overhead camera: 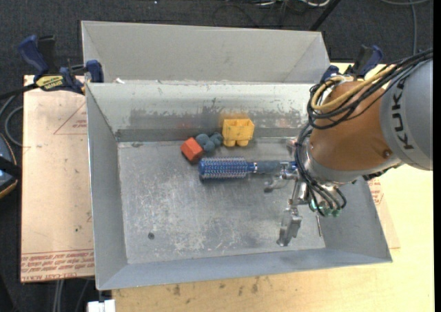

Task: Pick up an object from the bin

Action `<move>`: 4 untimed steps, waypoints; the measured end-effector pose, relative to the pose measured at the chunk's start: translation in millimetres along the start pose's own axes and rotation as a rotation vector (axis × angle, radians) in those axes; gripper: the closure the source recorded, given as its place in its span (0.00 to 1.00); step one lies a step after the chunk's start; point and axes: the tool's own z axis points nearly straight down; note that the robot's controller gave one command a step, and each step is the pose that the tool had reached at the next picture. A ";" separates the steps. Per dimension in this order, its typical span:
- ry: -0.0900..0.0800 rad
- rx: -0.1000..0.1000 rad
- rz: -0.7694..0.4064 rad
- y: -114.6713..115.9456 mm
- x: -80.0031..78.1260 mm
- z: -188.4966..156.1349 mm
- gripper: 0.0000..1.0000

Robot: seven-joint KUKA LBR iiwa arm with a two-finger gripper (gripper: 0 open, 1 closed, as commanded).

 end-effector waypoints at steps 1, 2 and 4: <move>-0.007 0.000 -0.259 15.7 -8.3 13.4 0.00; -0.012 0.006 -0.272 -98.5 -51.8 27.8 0.00; -0.016 -0.001 -0.212 -3.2 -150.2 33.2 0.00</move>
Offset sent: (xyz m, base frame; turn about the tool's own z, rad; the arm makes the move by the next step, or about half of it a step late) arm 0.0080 0.0142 -0.0127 -0.2600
